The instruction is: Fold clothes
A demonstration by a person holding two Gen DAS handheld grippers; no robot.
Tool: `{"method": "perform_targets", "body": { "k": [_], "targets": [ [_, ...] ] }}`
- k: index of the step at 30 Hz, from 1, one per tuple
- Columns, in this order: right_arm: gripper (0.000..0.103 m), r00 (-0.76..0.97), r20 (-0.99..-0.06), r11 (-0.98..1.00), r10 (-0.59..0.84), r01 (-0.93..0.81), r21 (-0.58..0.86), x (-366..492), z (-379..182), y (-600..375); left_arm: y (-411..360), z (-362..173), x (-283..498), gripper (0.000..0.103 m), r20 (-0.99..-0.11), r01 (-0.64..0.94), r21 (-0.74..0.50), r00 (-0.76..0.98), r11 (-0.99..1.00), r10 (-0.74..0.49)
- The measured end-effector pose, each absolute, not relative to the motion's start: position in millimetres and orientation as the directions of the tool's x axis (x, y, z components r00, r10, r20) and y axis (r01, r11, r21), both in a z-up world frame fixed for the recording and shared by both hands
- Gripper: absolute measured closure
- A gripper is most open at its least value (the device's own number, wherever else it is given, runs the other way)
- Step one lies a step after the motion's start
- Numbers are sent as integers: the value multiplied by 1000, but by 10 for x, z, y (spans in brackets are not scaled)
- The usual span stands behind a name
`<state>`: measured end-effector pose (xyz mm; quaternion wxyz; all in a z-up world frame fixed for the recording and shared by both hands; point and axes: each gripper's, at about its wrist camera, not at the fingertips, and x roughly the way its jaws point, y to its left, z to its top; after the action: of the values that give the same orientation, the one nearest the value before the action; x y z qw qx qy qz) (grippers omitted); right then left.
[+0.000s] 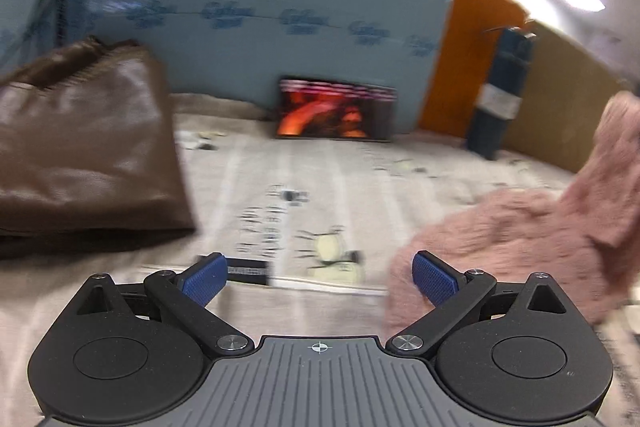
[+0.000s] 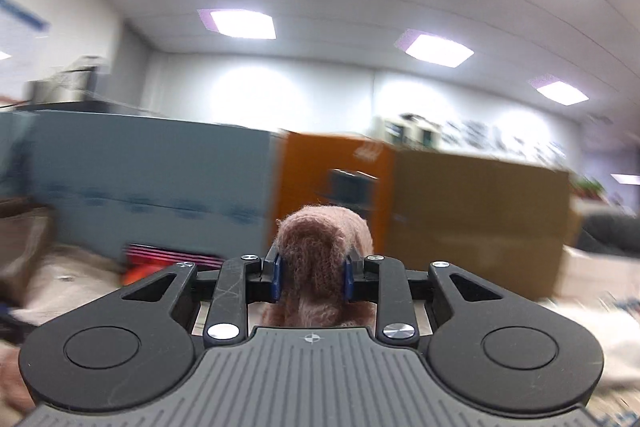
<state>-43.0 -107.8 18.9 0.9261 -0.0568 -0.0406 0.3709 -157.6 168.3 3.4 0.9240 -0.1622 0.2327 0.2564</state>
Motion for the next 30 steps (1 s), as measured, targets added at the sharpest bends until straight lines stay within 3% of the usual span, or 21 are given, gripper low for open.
{"method": "perform_targets", "body": {
  "k": [4,10,15,17,21,25,30],
  "targets": [
    [78,581,-4,565,814,-793,-228,-796,100,-715,1826,132,-1845,3,-381,-499,-359,850,789,364],
    [78,379,-203,369,903,-925,-88,-923,-63,-389,1951,164,-2024,3,-297,-460,-497,887,736,353],
    [57,248,-334,302,909,-946,120,-754,-173,-306,1927,188,-2016,3,-289,-438,-499,897,748,333],
    [24,176,-349,255,921,-947,196,-700,-203,-319,1927,189,-2019,3,-283,-431,-501,901,750,329],
    [17,76,-313,167,947,-946,278,-680,-129,-403,1934,184,-2040,3,-267,-420,-516,907,746,327],
    [8,13,-162,81,987,-903,422,-518,25,-714,1968,172,-2089,3,-217,-369,-567,929,736,299],
    [6,115,-47,119,992,-767,630,-110,6,-1271,1951,153,-1998,4,-179,-179,-629,980,756,83]
  ]
}}
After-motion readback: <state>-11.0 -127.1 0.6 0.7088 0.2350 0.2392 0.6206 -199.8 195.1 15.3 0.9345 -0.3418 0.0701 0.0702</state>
